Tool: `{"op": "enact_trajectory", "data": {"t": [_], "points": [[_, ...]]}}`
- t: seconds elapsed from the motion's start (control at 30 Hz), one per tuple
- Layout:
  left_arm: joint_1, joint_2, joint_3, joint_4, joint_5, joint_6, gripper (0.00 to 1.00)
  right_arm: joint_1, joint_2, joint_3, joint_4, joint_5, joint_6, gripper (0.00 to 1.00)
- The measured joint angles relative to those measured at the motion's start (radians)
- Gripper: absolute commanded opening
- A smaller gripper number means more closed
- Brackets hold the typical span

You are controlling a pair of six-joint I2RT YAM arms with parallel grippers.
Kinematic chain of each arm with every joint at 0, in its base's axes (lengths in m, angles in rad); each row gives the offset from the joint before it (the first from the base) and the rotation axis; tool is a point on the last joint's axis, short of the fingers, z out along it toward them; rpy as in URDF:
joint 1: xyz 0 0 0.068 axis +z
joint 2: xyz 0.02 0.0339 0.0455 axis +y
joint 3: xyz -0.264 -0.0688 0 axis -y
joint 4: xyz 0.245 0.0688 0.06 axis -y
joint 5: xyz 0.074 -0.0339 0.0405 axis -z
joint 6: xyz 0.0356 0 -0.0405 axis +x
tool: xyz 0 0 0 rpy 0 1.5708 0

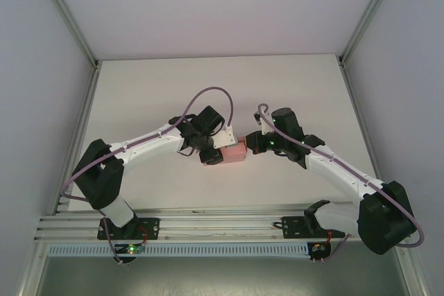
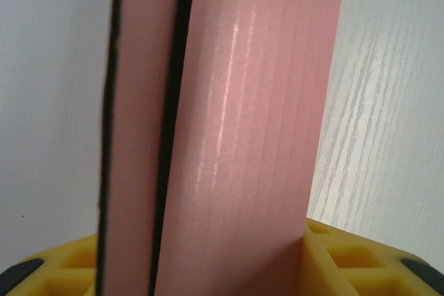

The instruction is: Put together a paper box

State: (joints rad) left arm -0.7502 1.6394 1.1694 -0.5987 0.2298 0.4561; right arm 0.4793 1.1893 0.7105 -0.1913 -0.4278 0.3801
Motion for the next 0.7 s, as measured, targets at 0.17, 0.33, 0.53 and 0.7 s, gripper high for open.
{"op": "enact_trajectory", "data": {"t": [0.17,0.33,0.53,0.7], "points": [[0.0,0.003,0.004,-0.005,-0.001,0.0,0.48,0.003,0.041,0.069,-0.085,0.005,0.121,0.03],[0.002,0.008,0.007,-0.006,-0.01,0.0,0.48,0.003,0.085,0.12,-0.124,0.001,0.206,0.06],[0.011,0.009,0.005,-0.006,-0.009,0.0,0.48,0.003,0.114,0.149,-0.13,-0.005,0.249,0.02],[0.012,0.009,0.004,-0.005,-0.012,0.0,0.48,0.006,0.077,0.068,-0.026,0.003,0.15,0.0]]}}
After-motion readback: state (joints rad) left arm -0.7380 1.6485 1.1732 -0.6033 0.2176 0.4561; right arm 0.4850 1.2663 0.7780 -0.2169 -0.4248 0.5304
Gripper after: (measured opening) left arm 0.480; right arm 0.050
